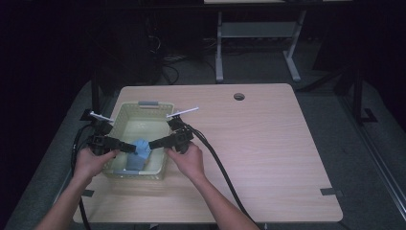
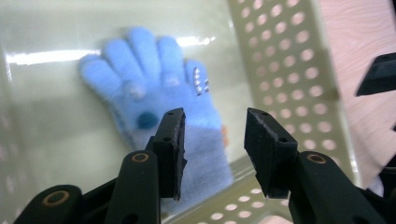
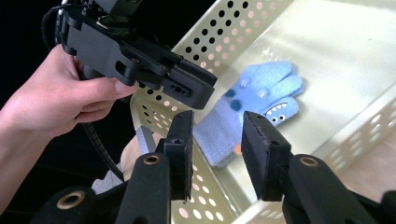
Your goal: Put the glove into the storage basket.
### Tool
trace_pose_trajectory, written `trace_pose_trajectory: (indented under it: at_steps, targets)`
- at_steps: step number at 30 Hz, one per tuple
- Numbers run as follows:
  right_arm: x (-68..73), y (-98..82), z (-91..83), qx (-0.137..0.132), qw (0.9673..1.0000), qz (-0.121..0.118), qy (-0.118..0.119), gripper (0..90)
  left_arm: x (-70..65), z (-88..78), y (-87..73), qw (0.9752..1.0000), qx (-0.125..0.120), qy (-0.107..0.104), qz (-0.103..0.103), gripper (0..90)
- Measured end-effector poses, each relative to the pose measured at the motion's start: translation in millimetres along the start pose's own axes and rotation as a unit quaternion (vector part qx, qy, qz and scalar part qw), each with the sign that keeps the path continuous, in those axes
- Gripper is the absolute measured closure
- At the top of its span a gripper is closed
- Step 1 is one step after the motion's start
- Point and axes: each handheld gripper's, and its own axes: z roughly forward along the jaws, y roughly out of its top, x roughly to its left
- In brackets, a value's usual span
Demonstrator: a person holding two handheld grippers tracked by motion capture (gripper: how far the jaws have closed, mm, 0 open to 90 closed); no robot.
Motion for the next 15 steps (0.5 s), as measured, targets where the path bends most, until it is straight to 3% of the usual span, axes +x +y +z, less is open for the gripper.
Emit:
trace_pose_trajectory:
  at_steps: [15]
  targets:
    - [-8.1, 2.5, -17.3, -0.014, 0.9999, 0.007, 0.006, 56.3, -1.2, -5.7, 2.3, 0.9993, -0.032, -0.017, -0.013, 50.2]
